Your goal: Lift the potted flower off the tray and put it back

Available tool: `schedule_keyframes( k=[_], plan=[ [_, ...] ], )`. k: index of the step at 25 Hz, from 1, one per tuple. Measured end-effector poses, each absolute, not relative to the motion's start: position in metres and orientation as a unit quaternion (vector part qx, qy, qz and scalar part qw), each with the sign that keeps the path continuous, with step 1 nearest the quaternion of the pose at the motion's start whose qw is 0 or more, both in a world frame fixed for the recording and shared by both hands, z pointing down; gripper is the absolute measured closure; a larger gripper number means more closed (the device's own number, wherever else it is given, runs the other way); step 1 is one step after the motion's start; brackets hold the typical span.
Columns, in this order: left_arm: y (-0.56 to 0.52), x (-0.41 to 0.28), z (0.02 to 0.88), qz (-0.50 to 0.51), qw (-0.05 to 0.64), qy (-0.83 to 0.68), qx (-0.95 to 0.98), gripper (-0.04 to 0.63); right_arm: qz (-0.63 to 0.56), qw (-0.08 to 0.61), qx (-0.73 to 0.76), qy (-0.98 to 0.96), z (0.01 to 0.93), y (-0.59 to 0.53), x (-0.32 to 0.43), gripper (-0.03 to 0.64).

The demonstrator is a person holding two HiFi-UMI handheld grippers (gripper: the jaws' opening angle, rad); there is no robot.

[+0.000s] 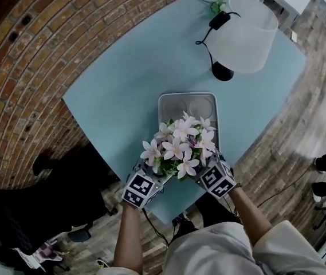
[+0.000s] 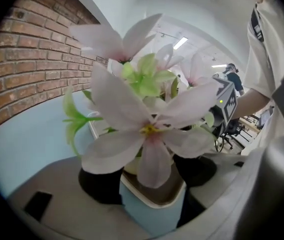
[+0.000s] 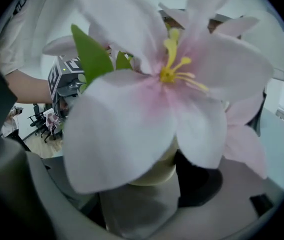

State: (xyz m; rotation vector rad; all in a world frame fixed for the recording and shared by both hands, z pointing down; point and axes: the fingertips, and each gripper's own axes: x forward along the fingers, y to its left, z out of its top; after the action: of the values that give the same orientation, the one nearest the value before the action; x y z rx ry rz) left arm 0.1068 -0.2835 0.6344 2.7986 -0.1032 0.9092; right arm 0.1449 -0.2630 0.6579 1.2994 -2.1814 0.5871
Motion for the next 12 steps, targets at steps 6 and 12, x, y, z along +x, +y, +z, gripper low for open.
schedule_keyframes(
  k=[6, 12],
  plan=[
    [-0.28, 0.107, 0.625, 0.308, 0.089, -0.034, 0.947, 0.241, 0.226, 0.265, 0.491, -0.799, 0.649, -0.26, 0.145, 0.192],
    [-0.266, 0.107, 0.597, 0.276, 0.096, -0.029, 0.956, 0.242, 0.241, 0.248, 0.51, -0.787, 0.619, -0.246, 0.144, 0.189]
  ],
)
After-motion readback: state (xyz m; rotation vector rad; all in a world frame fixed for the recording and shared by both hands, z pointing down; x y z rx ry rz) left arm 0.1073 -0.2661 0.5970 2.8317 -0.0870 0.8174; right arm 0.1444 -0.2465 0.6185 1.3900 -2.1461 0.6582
